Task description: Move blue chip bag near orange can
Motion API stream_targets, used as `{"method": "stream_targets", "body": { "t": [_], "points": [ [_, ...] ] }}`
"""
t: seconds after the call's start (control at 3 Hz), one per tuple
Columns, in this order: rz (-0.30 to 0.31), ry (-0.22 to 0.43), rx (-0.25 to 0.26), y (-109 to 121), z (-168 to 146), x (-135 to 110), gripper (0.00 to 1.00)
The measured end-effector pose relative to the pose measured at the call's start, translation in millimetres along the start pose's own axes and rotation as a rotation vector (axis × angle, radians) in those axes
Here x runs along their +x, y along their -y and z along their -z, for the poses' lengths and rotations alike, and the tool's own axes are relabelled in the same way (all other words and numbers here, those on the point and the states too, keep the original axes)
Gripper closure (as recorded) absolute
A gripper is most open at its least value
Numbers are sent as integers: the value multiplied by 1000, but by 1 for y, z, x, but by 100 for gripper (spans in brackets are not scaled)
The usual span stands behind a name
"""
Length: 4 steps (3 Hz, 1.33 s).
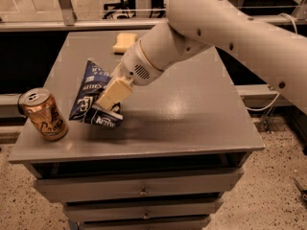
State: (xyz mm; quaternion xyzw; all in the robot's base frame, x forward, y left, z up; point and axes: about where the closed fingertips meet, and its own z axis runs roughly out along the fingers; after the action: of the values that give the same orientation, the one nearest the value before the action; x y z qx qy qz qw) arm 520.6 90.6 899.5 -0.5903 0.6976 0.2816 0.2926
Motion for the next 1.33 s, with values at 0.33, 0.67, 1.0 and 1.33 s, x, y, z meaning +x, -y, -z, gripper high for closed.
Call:
{"method": "stream_targets", "body": {
  "t": [0.33, 0.67, 1.0, 1.33],
  "points": [
    [6, 12, -53, -8, -15, 3, 100],
    [2, 30, -80, -10, -27, 2, 84],
    [-3, 43, -98, -12, -34, 1, 60],
    [-7, 51, -112, -16, -37, 0, 37]
  ]
}}
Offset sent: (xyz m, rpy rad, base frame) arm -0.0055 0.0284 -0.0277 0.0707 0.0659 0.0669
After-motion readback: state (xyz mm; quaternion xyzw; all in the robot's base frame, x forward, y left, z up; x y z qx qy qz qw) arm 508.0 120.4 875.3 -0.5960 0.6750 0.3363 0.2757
